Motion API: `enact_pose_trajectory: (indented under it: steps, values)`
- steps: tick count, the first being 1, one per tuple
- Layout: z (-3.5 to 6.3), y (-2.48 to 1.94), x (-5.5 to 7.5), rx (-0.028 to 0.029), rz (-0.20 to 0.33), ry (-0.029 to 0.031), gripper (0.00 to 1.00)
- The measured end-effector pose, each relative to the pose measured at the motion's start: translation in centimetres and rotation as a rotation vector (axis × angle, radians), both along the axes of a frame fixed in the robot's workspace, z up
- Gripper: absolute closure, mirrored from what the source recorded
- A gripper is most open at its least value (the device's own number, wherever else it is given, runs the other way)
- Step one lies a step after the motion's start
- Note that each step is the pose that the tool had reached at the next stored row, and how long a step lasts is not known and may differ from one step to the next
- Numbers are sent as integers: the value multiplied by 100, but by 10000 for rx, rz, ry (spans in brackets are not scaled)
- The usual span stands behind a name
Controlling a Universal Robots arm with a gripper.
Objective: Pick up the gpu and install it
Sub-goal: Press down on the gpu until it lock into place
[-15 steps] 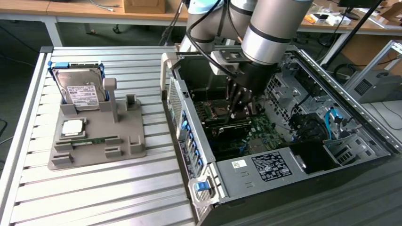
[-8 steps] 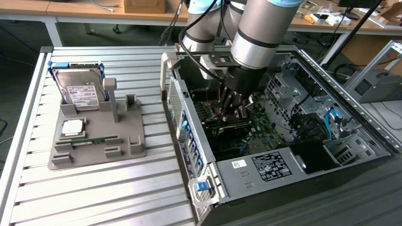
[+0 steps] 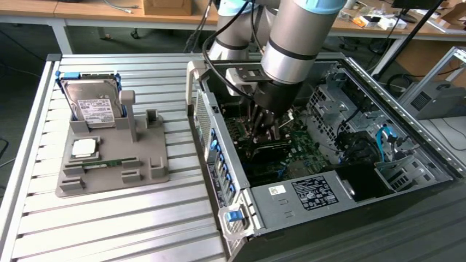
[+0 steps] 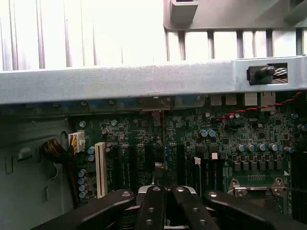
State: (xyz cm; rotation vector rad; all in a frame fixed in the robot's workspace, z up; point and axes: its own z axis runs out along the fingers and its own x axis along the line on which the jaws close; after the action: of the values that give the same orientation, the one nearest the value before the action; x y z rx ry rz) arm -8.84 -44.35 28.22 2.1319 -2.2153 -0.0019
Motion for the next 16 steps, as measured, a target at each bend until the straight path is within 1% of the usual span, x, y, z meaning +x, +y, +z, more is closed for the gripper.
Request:
enact_pose_trajectory:
  steps: [7,11,16]
  values:
    - [-70,0,-24,-6,1,1,89]
    - [-84,0,-44,-3,0,2,89]
    - [-98,1,-110,4,0,-1,89]
